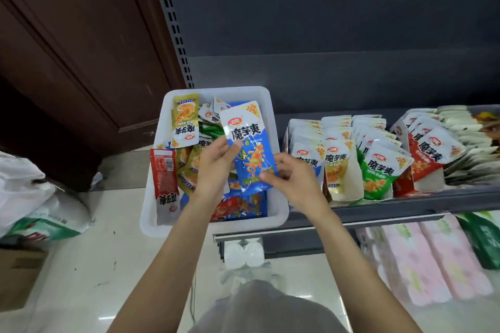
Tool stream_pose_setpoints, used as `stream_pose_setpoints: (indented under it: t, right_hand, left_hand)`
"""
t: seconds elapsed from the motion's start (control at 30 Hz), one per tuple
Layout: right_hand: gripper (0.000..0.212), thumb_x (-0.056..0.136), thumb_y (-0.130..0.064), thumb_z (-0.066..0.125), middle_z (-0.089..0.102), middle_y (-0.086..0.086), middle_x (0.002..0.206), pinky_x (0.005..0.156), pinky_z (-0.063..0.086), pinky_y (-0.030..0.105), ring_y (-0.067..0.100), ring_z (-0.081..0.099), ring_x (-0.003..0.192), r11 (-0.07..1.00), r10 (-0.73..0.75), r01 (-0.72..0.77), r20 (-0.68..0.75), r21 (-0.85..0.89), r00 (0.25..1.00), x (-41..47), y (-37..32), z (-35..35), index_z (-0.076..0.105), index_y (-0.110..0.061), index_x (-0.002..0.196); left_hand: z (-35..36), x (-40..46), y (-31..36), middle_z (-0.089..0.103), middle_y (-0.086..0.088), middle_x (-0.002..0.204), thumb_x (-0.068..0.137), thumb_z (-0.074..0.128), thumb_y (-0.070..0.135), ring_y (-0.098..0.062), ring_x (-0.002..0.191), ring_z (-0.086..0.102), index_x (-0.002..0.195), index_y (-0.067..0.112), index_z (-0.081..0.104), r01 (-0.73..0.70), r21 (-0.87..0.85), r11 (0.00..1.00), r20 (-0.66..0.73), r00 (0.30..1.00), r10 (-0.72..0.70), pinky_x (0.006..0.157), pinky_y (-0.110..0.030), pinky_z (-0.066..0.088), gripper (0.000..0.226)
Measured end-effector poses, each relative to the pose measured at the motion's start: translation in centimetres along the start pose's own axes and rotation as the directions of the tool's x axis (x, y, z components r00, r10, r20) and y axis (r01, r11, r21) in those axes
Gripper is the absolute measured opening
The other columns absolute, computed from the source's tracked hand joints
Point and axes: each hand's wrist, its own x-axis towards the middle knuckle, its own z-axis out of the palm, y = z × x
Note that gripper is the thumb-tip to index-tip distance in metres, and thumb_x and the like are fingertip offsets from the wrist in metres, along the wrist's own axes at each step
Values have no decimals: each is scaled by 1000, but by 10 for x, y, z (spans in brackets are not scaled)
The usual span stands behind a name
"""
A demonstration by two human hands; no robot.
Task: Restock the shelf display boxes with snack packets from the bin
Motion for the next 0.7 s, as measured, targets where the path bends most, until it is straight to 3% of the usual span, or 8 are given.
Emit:
stream_pose_setpoints:
  t: [0.13, 0.23, 0.3, 0.43, 0.57, 0.7]
  right_hand:
    - [16, 82, -22, 73, 69, -10, 85, 60, 45, 18, 1, 61, 73, 993, -83, 66, -175, -101, 981, -13, 17, -19, 61, -20, 93]
    - [16, 80, -22, 75, 66, -6, 77, 56, 41, 25, 5, 51, 63, 981, -84, 14, -358, -195, 930, -23, 38, -35, 63, -17, 90]
    - [16, 81, -21, 74, 63, -2, 74, 55, 40, 27, 8, 51, 61, 957, -106, -36, -464, -287, 879, -27, 49, -46, 63, -14, 89]
    - [14, 81, -19, 74, 69, -2, 82, 60, 44, 20, 12, 62, 72, 911, -133, -80, -472, -405, 872, -24, 61, -57, 66, -12, 90]
    - [14, 82, -18, 73, 69, -1, 83, 66, 53, 29, 13, 62, 72, 914, -118, -88, -467, -396, 876, -15, 66, -57, 68, -11, 93]
    - [10, 85, -11, 69, 68, -1, 81, 66, 50, 21, 9, 59, 71, 938, -86, -90, -476, -336, 875, -8, 62, -58, 66, -9, 94]
  left_hand:
    - [31, 2, -1, 71, -10, 101, 93, 55, 10, -19, 86, 68, 111, 4, 61, 52, -8, 999, 108, 993, -51, 71, -31, 57, 20]
    - [60, 5, -4, 70, -4, 97, 92, 58, 8, -14, 88, 67, 103, 5, 61, -69, 136, 988, 210, 977, 39, 76, -28, 55, 13]
    - [75, 10, -7, 69, -1, 90, 89, 63, 11, -8, 85, 65, 96, 2, 62, -204, 300, 932, 289, 950, 116, 75, -19, 52, 12]
    - [83, 25, -20, 66, 3, 81, 86, 68, 17, -5, 78, 62, 83, 7, 60, -334, 492, 804, 349, 922, 170, 70, -11, 48, 14]
    - [77, 33, -34, 71, -3, 98, 86, 68, 16, -8, 84, 64, 103, 6, 66, -360, 605, 710, 413, 905, 106, 72, -9, 49, 20]
    - [73, 33, -41, 72, 3, 97, 85, 68, 16, -3, 82, 64, 105, 15, 68, -427, 661, 617, 415, 893, 174, 75, -18, 53, 20]
